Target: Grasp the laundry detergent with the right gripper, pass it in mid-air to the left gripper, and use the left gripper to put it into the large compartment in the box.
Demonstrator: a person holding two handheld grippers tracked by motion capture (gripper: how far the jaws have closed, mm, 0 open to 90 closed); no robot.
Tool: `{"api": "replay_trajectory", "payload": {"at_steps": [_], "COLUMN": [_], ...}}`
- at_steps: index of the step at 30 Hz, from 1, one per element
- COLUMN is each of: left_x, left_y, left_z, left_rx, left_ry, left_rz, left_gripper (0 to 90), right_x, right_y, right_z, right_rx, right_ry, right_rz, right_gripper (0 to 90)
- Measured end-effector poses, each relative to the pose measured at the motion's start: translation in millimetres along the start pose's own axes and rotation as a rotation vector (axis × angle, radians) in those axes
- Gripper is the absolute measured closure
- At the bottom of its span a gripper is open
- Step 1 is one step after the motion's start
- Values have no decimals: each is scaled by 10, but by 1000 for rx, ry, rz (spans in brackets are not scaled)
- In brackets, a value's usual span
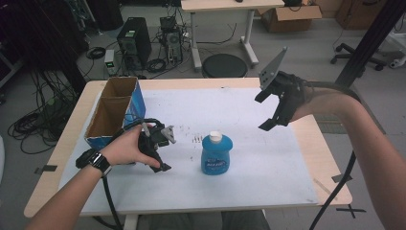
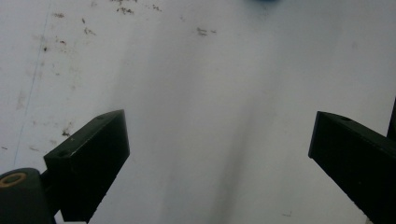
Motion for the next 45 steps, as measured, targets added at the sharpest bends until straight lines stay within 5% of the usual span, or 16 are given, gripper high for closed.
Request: {"api": "replay_trajectory", "payload": {"at_steps": [12,29,40,45], "left_x": [-12,-22,-39,-41], "left_y": [-2,34,51,53], "left_z": [8,71,161,184], "left_rx": [-7,-23,-35,-37], "left_ry": [11,7,-5,-7], "left_rz": [-2,17,26,27], "left_gripper": [57,57,56,56], "right_x": [46,-13,17,45], "right_y": [60,-22,-43,-14], "right_z": [29,117,-103,-240], "right_rx": [-16,-160,-315,-339], "right_ry": [2,19,5,-11], "right_rz": [6,31,49,44], "right_gripper": [26,18,10,6]}}
Point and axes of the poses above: each handheld gripper's, and its own axes: z roughly backward along the jaws, y roughly out of its underside, x roughly to its left, the point moved 8 cm from there along -z, roughly forward along the jaws, and after that the axes turned 4 degrees about x, right-handed, at the moved point
